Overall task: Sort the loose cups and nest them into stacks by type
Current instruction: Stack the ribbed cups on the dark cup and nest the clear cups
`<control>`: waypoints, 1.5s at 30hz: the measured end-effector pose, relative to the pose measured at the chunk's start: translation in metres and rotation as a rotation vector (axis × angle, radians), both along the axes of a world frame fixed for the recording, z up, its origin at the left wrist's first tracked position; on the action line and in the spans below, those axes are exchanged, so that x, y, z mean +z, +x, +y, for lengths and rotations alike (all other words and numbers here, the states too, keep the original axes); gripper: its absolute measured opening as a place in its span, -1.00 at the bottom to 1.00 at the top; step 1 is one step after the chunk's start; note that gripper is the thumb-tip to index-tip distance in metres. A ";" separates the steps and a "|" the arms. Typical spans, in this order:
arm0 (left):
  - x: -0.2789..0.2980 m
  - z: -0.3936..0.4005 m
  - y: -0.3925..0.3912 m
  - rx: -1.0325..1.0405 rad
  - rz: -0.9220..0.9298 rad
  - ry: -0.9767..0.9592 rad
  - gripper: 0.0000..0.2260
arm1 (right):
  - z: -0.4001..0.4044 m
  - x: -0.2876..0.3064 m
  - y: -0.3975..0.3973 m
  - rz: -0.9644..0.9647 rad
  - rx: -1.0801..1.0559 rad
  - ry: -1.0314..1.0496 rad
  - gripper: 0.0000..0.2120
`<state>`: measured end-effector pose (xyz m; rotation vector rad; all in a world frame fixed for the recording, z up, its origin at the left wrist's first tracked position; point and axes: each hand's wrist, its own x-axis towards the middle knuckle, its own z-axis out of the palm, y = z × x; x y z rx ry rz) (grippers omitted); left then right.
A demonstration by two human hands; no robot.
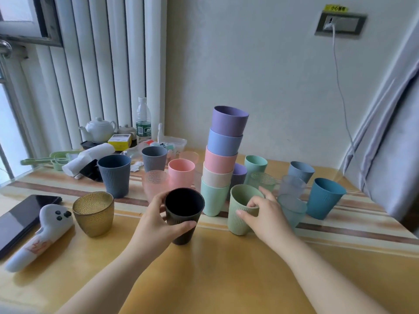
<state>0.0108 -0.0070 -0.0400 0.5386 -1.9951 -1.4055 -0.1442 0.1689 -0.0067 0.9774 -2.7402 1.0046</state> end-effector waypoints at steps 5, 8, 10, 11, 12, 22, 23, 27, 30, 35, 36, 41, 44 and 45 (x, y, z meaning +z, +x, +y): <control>-0.002 0.019 -0.016 -0.106 0.007 0.003 -0.38 | 0.018 0.011 0.002 0.009 -0.001 -0.131 -0.74; -0.004 0.028 -0.027 -0.160 -0.017 -0.007 -0.34 | 0.031 0.035 0.005 0.101 -0.025 -0.304 -0.72; -0.004 0.035 -0.035 -0.192 -0.031 -0.012 -0.32 | 0.040 0.054 0.006 0.143 0.013 -0.441 -0.67; -0.003 0.040 -0.038 -0.206 -0.034 -0.012 -0.32 | 0.043 0.062 0.006 0.141 0.054 -0.496 -0.64; -0.001 0.045 -0.042 -0.220 -0.036 -0.012 -0.32 | 0.045 0.067 0.006 0.123 0.094 -0.535 -0.63; 0.012 0.084 -0.066 -0.356 0.011 0.019 -0.35 | 0.054 0.036 0.016 -0.110 0.167 -0.183 -0.46; 0.013 0.086 -0.067 -0.365 0.008 0.024 -0.35 | 0.057 0.035 0.015 -0.122 0.167 -0.171 -0.40; 0.013 0.095 -0.074 -0.396 0.008 0.039 -0.38 | 0.071 0.033 0.006 -0.218 0.190 -0.147 -0.18; 0.011 0.101 -0.083 -0.390 0.002 0.053 -0.38 | 0.082 0.033 -0.005 -0.236 0.202 -0.160 -0.15; 0.007 0.107 -0.096 -0.368 -0.006 0.046 -0.40 | 0.109 0.034 -0.051 -0.066 -0.077 -0.331 -0.42; 0.007 0.107 -0.098 -0.366 -0.003 0.043 -0.40 | 0.115 0.033 -0.064 -0.013 -0.168 -0.305 -0.45; 0.007 0.107 -0.108 -0.370 0.006 0.056 -0.34 | 0.130 0.016 -0.124 -0.069 -0.407 -0.036 -0.35; 0.008 0.103 -0.112 -0.362 0.009 0.060 -0.29 | 0.126 0.008 -0.145 -0.097 -0.422 0.028 -0.39; 0.007 0.101 -0.114 -0.356 0.006 0.061 -0.28 | 0.123 0.007 -0.149 -0.101 -0.428 0.016 -0.46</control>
